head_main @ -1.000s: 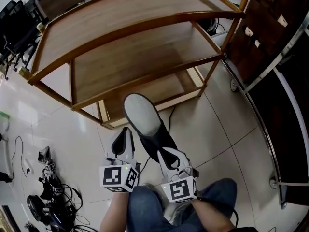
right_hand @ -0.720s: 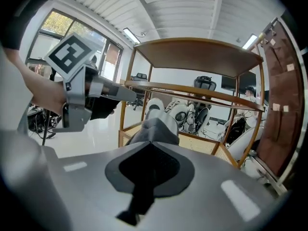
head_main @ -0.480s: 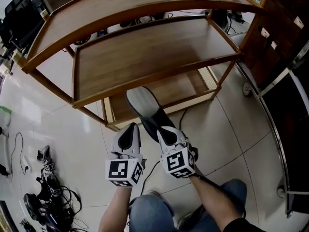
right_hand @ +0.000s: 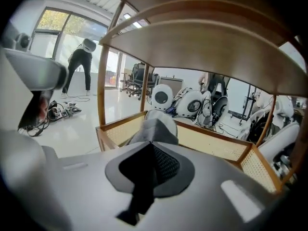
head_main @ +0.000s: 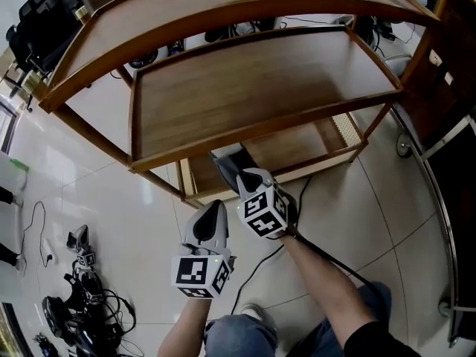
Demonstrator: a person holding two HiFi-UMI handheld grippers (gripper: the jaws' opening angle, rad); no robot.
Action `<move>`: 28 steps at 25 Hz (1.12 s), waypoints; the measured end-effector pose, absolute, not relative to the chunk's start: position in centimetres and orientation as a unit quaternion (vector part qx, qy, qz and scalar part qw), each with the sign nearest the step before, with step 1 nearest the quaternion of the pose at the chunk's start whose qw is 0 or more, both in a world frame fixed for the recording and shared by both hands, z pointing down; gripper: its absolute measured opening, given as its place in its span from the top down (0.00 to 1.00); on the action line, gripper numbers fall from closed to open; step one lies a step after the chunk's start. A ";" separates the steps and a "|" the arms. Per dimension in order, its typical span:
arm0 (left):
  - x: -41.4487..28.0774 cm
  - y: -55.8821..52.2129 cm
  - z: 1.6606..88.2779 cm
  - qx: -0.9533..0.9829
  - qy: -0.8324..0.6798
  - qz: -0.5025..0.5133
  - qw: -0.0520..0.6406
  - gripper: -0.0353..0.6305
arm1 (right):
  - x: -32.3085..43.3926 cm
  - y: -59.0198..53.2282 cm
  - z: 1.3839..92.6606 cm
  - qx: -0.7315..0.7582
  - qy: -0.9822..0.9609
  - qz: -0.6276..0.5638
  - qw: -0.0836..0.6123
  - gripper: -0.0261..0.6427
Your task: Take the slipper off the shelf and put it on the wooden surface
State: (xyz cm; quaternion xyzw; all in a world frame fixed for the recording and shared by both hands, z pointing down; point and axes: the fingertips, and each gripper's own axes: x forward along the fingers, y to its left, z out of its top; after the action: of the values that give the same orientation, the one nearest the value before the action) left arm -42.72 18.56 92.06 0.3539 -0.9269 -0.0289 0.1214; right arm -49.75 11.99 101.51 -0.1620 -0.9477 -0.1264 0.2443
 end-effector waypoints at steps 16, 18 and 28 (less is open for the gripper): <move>-45.8 24.0 92.3 0.306 -0.943 -0.036 0.129 0.94 | -57.2 18.8 103.4 -0.151 -0.950 -0.060 0.269 0.93; -46.0 24.0 92.4 0.305 -0.943 -0.036 0.129 0.94 | -57.4 18.8 103.6 -0.148 -0.951 -0.067 0.264 0.92; -45.7 23.5 92.7 0.309 -0.941 -0.039 0.130 0.94 | -56.4 18.4 102.6 -0.149 -0.955 -0.086 0.242 0.93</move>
State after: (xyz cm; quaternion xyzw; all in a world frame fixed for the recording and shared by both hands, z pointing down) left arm -45.69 23.48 92.74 0.3091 -0.9413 -0.0385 0.1302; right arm -56.45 18.43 102.56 -0.1494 -0.9549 -0.0861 0.2417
